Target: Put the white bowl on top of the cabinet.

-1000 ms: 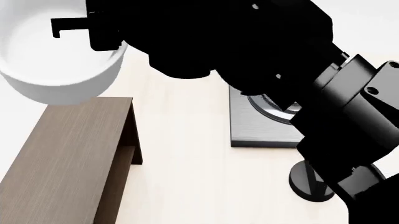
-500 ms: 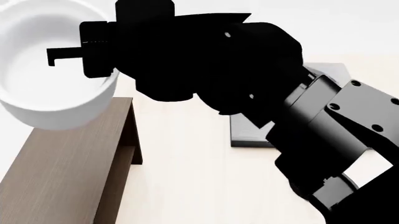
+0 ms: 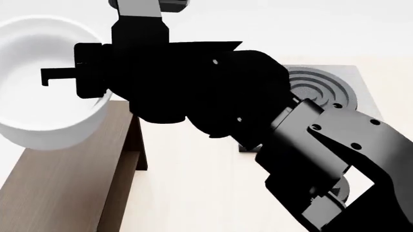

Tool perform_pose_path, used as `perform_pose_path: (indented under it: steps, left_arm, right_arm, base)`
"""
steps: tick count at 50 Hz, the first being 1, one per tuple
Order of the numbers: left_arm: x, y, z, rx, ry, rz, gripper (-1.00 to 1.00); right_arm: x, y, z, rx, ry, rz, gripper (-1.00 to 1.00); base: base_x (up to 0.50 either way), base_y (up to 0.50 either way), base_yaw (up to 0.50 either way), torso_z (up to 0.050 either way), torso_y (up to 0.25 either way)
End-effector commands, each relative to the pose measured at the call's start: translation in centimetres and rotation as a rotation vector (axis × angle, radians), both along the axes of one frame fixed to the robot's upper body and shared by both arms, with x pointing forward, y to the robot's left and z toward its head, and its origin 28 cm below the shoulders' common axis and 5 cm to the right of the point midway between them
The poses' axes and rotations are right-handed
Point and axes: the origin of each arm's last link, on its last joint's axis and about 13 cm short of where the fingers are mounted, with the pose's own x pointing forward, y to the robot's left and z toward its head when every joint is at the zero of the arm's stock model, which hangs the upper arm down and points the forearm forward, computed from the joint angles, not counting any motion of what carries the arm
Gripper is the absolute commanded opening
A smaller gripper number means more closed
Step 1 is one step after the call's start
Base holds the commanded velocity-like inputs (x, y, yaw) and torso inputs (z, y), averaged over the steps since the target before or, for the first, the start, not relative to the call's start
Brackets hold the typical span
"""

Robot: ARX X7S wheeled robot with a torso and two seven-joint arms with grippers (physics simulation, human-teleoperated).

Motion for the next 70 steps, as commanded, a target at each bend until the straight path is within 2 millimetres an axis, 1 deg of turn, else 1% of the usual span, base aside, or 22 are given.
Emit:
perform_pose_path:
  steps: [1,6,9,16,20,28,36,45,49,70]
  left_arm:
    - [-0.3,0.3,-0.1,-0.019,-0.030,-0.001,1.00]
    - [-0.3,0.3,-0.1,-0.018,-0.029,-0.002,1.00]
    - [-0.2,0.3,-0.1,-0.017,-0.028,-0.002,1.00]
    - [-0.2,0.3,-0.1,-0.017,-0.028,-0.002,1.00]
    - [-0.2,0.3,0.0,-0.017,-0.029,-0.002,1.00]
    - [-0.2,0.3,-0.1,-0.016,-0.028,-0.003,1.00]
    - [-0.3,0.2,0.0,-0.016,-0.029,-0.003,1.00]
    - [-0.3,0.3,0.0,-0.015,-0.030,-0.004,1.00]
    - [-0.3,0.3,0.0,-0.015,-0.030,-0.004,1.00]
    - [-0.2,0.3,-0.1,-0.018,-0.030,-0.004,1.00]
  right_arm:
    - [0.2,0.6,0.3,0.052,-0.034,0.020,-1.00]
    - [0.2,0.4,0.1,0.048,-0.030,0.019,-1.00]
    - [0.1,0.6,-0.5,0.043,-0.023,0.022,-1.00]
    - [-0.1,0.9,-1.0,0.033,-0.015,0.044,-1.00]
    - [0.1,0.9,-1.5,0.025,-0.006,0.039,-1.00]
    - [-0.2,1.1,-1.6,0.032,-0.001,0.054,-1.00]
    - [-0.2,1.1,-2.2,0.027,0.005,0.054,-1.00]
    - [0.0,1.3,-2.5,0.032,0.006,0.056,-1.00]
    - [0.5,1.3,-3.0,0.026,0.016,0.045,-1.00]
    - [0.7,1.7,-3.6,0.018,0.031,0.054,-1.00]
  base:
    - [0.00,0.00,0.00,0.000,0.000]
    - [0.00,0.00,0.00,0.000,0.000]
    - [0.00,0.00,0.00,0.000,0.003]
    - [0.00,0.00,0.00,0.001,0.000]
    - [0.00,0.00,0.00,0.000,0.000]
    - [0.00,0.00,0.00,0.000,0.001]
    - [0.00,0.00,0.00,0.000,0.001]
    - [0.00,0.00,0.00,0.001,0.000]
    - [0.00,0.00,0.00,0.000,0.003]
    - [0.00,0.00,0.00,0.000,0.000]
